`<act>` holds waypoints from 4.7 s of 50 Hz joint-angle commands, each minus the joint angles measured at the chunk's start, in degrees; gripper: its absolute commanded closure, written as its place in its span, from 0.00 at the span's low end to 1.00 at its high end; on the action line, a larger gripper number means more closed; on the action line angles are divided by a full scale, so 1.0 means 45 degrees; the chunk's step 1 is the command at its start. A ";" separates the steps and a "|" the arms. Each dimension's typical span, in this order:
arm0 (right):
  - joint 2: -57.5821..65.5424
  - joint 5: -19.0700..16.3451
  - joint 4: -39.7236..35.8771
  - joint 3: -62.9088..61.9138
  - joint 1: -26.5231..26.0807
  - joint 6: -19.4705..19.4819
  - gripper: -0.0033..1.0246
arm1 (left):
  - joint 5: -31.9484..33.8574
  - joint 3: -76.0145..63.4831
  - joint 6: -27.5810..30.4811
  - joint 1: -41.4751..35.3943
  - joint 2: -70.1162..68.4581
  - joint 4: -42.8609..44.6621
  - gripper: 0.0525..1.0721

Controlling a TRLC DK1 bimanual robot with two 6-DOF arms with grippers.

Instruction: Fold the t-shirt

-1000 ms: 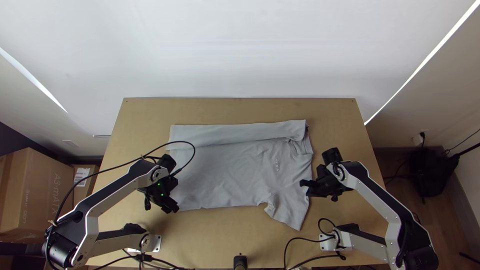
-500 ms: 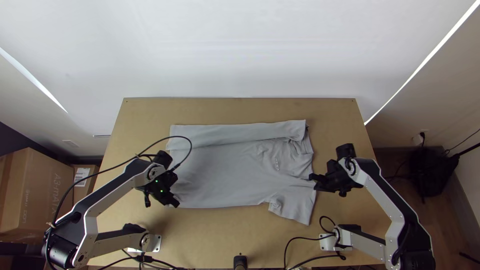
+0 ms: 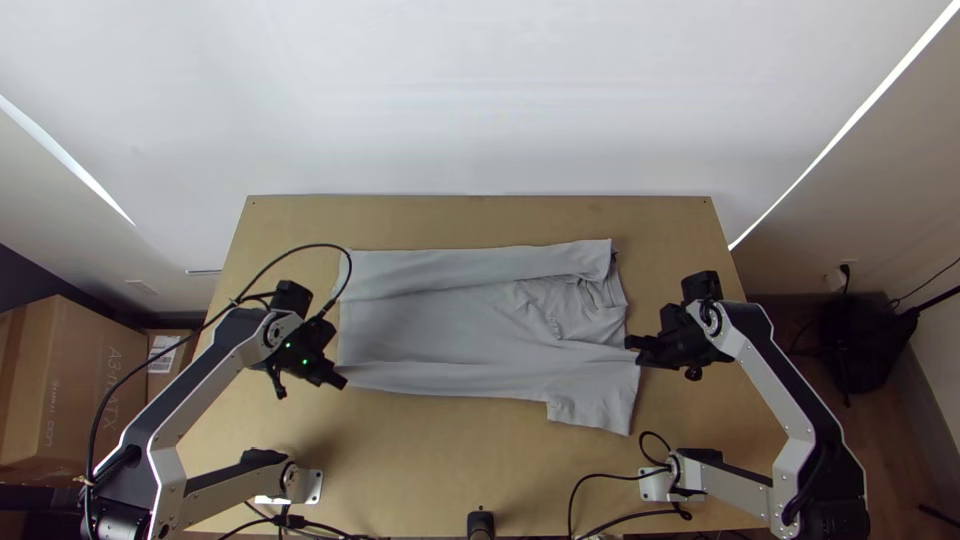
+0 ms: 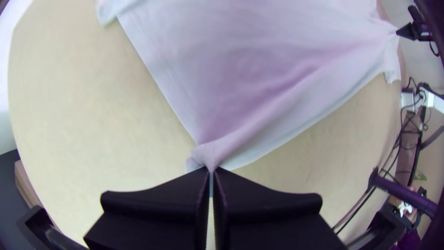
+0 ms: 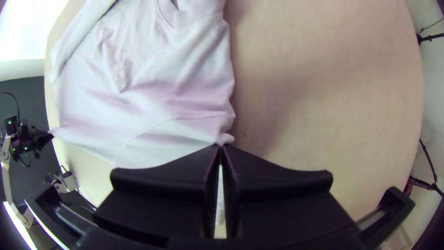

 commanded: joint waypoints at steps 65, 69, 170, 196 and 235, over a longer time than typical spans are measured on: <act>0.9263 0.0630 0.2771 1.0783 0.1365 0.0479 0.97 | 0.0190 1.0758 -0.1982 0.1485 0.8077 0.1067 0.98; 0.9928 0.0688 0.2771 1.1291 0.1365 0.0479 0.97 | 0.0190 1.1051 -0.2021 0.1544 0.8722 0.1067 0.98; 0.4185 -0.7222 0.4510 0.7443 -0.0881 0.6339 0.04 | 0.5600 0.5738 -0.5752 0.1153 0.8858 0.7160 0.10; 0.3424 -0.7163 0.4842 0.6408 -0.0803 0.6241 0.04 | 0.5014 0.4098 -0.5048 0.3770 0.7589 0.7961 0.98; 0.3463 -0.6187 0.5213 0.5842 -0.0119 0.6202 0.04 | 0.5678 0.8610 -0.3896 0.3341 0.4405 0.1086 0.98</act>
